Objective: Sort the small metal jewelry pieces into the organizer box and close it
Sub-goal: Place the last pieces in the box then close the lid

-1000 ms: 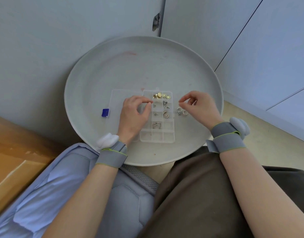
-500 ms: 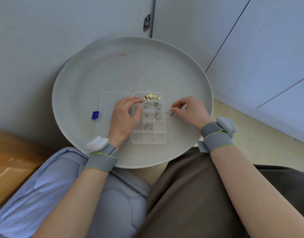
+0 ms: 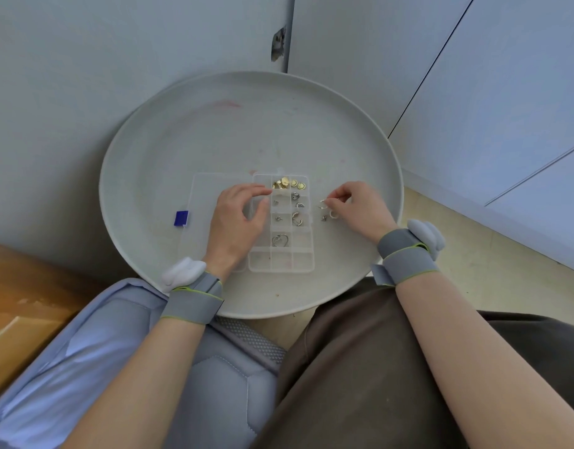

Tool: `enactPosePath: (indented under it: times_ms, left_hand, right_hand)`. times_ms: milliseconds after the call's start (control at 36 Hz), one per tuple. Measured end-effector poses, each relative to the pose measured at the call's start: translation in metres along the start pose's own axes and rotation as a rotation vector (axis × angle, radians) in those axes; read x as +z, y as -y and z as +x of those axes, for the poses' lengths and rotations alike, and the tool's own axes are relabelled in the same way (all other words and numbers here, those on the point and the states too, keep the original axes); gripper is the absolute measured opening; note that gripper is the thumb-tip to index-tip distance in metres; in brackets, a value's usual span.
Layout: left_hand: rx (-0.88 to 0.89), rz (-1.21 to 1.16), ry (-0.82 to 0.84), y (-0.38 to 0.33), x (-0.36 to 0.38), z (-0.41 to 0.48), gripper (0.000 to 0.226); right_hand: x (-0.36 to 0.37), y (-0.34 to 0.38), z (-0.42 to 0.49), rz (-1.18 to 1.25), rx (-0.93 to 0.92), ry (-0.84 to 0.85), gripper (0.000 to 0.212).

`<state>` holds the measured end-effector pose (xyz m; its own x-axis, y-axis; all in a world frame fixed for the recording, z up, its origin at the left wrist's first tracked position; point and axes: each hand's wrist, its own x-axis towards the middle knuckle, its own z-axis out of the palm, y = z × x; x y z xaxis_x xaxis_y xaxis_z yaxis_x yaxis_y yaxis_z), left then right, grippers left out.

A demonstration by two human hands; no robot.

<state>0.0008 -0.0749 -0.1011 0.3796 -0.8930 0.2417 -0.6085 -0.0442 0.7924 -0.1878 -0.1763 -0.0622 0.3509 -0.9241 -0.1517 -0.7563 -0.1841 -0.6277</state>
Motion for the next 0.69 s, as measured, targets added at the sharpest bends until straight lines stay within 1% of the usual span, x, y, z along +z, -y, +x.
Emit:
enactPosePath:
  times_ms: [111,222,333,444,556,639,694]
  left_hand:
    - [0.003,0.003,-0.003,0.001,0.000,0.000,0.019]
    - [-0.008,-0.008,0.002,0.001,0.001,0.000,0.019]
    - [-0.009,-0.003,0.005,0.001,0.000,0.000,0.020]
    - [-0.015,-0.010,0.005,0.002,0.001,0.000,0.021]
    - [-0.010,-0.009,-0.004,0.002,0.002,0.001,0.022]
    - [-0.012,-0.008,-0.003,0.002,0.001,0.000,0.021]
    - [-0.005,-0.002,-0.005,0.002,0.001,0.001,0.021]
  right_hand:
    - [-0.001,0.005,-0.007,0.140,-0.063,-0.014,0.011]
    - [-0.001,0.012,-0.015,0.137,-0.127,0.084,0.007]
    - [0.000,0.015,-0.021,0.043,-0.197,0.167,0.005]
    - [0.006,0.014,-0.021,-0.075,-0.255,0.193,0.006]
    - [0.011,0.019,-0.025,-0.240,-0.342,0.180,0.006]
    - [0.012,0.025,-0.028,-0.399,-0.461,0.161,0.011]
    - [0.013,0.026,-0.029,-0.455,-0.519,0.136,0.010]
